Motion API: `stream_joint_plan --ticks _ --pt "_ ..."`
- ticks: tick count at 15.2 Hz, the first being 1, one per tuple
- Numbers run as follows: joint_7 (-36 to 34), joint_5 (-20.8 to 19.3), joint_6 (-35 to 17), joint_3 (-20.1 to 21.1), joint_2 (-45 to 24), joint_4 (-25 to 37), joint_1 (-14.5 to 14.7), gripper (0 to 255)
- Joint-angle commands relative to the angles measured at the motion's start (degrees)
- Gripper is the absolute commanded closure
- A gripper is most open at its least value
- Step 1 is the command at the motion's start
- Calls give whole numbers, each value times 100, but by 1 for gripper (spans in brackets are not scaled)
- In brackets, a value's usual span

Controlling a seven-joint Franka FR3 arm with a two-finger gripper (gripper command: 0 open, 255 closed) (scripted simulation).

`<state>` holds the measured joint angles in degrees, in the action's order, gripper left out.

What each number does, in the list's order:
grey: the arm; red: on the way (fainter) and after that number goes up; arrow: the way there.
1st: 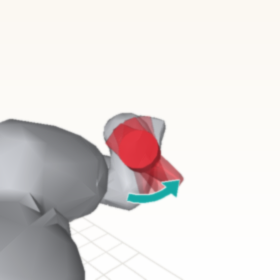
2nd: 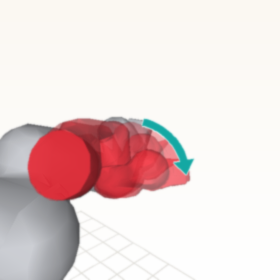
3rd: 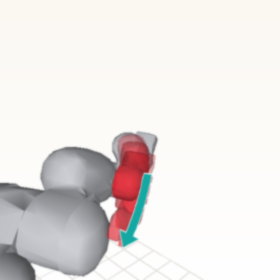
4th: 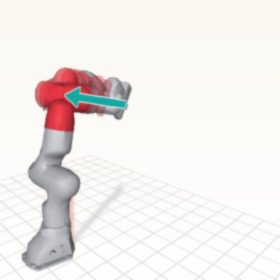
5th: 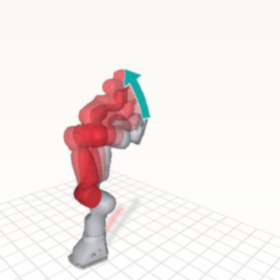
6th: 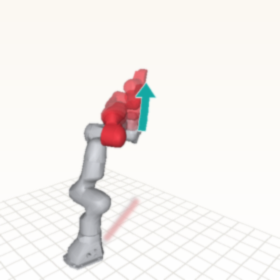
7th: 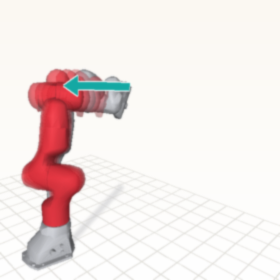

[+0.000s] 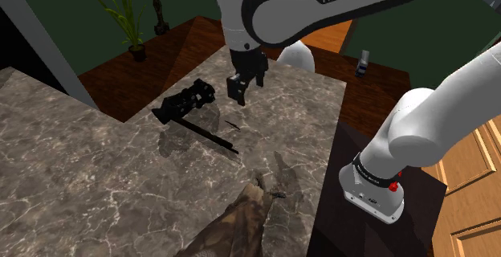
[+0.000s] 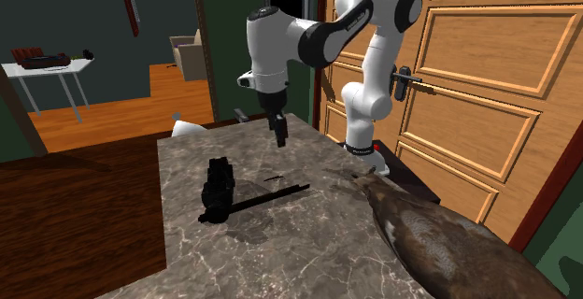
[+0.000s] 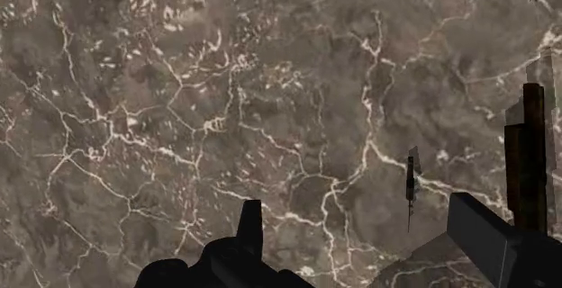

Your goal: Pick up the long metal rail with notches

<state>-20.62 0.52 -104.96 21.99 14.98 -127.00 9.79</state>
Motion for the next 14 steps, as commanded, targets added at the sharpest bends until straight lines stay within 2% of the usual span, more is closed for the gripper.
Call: stream_joint_plan --ticks 1,6,11,14 --pt "-223 -110 -86 195 -410 282 61 0" --pt "-795 -527 -214 592 -1437 1005 272 0" --pt "-1324 -1052 -182 819 -2470 1827 612 0" --pt "-1375 -1108 -388 801 -2558 1694 628 0"
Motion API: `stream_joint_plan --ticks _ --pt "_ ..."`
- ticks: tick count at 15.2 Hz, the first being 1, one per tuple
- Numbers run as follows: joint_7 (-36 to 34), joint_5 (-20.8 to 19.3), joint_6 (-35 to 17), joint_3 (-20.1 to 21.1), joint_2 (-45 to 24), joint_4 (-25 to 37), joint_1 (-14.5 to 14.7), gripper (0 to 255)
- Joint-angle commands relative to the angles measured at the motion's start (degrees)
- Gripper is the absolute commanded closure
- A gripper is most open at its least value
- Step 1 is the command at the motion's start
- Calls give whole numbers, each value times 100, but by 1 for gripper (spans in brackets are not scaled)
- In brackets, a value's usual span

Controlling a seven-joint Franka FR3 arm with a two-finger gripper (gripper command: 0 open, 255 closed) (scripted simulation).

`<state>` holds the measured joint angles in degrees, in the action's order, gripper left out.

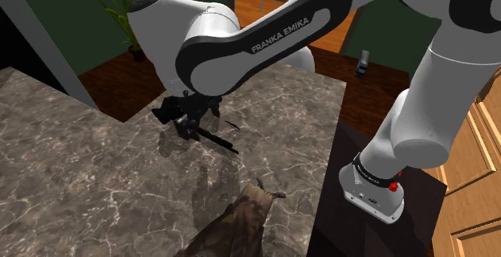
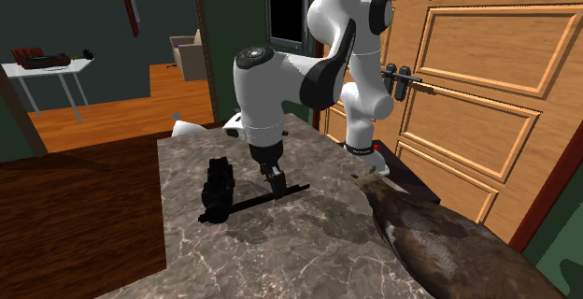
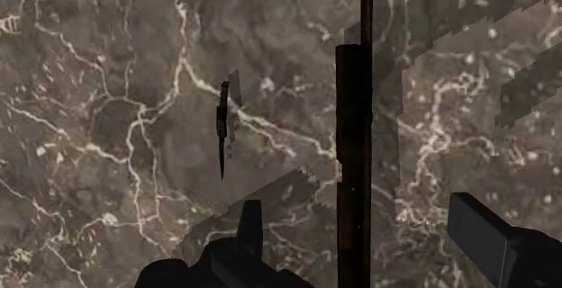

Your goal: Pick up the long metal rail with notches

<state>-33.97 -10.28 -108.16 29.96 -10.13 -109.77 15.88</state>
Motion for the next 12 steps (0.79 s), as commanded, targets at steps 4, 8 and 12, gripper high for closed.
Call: stream_joint_plan --ticks 4,8,12 --pt "-117 -117 -336 -16 -183 -187 35 0" --pt "-118 -121 -371 -19 -185 -221 32 255" --pt "-120 -125 -371 -20 -191 -215 33 255"
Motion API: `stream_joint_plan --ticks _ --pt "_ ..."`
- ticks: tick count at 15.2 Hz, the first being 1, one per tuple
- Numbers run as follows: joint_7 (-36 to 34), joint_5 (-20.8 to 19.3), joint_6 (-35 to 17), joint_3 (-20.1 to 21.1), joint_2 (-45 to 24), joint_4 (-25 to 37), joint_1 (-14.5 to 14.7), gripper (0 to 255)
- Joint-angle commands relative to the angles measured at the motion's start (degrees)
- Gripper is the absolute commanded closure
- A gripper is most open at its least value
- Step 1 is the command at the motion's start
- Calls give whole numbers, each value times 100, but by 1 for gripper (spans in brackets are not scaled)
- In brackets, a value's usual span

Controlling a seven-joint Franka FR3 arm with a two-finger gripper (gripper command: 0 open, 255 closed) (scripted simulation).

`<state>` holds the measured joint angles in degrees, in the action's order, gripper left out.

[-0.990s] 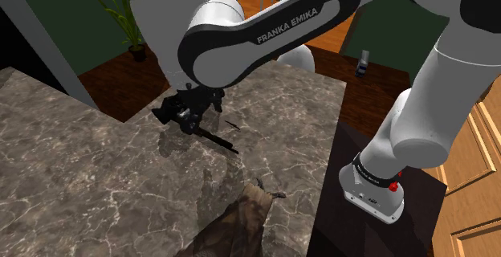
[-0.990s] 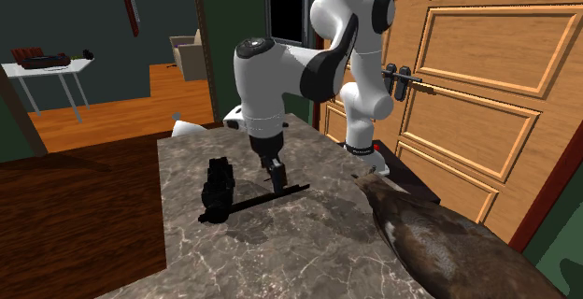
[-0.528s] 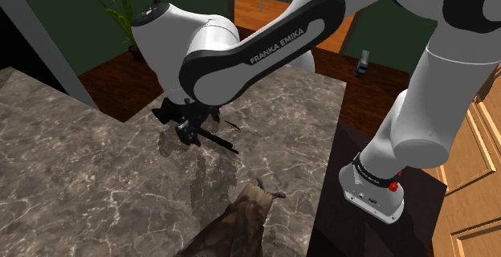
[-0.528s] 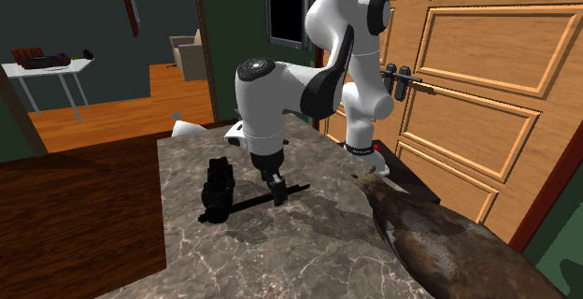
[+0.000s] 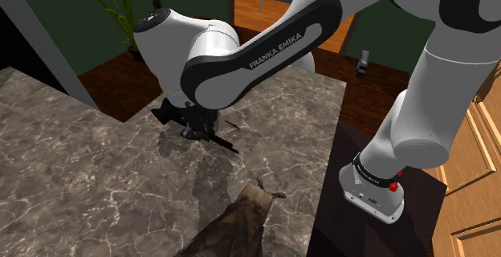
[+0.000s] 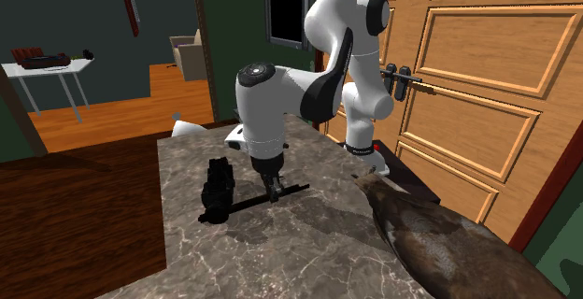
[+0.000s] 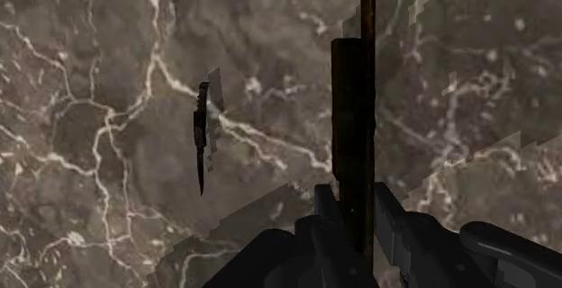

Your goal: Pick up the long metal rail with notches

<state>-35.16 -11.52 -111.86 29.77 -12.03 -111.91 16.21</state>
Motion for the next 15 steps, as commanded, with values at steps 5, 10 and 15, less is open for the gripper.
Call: stream_joint_plan --ticks 5,10,15 --pt "11 18 63 6 23 43 0 255" --pt "104 123 400 30 186 248 -19 255" --pt "185 209 747 46 320 486 -32 255"
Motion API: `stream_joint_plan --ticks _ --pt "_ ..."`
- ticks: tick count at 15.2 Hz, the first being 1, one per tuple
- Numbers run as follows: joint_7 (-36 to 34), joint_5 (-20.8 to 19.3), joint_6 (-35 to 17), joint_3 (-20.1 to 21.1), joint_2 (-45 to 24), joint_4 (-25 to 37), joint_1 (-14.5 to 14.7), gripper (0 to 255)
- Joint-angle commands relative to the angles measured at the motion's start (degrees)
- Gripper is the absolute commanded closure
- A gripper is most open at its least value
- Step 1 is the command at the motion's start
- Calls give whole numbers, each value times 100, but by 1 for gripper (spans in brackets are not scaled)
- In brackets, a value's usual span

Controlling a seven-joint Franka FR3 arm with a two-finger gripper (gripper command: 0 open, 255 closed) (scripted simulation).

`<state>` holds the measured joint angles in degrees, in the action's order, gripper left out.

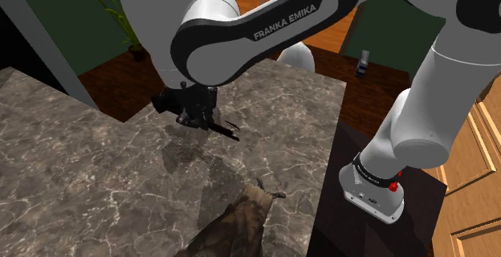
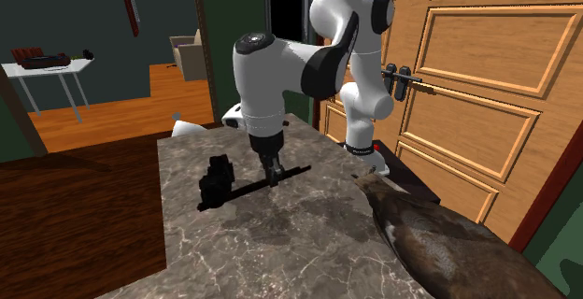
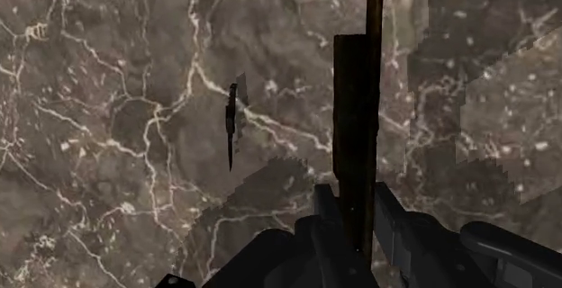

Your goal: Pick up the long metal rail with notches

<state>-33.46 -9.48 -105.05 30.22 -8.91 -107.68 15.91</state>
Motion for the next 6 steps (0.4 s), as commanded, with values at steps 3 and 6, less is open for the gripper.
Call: stream_joint_plan --ticks 3,6 --pt "57 47 277 7 73 222 -6 255" --pt "73 61 359 10 95 286 -7 255"
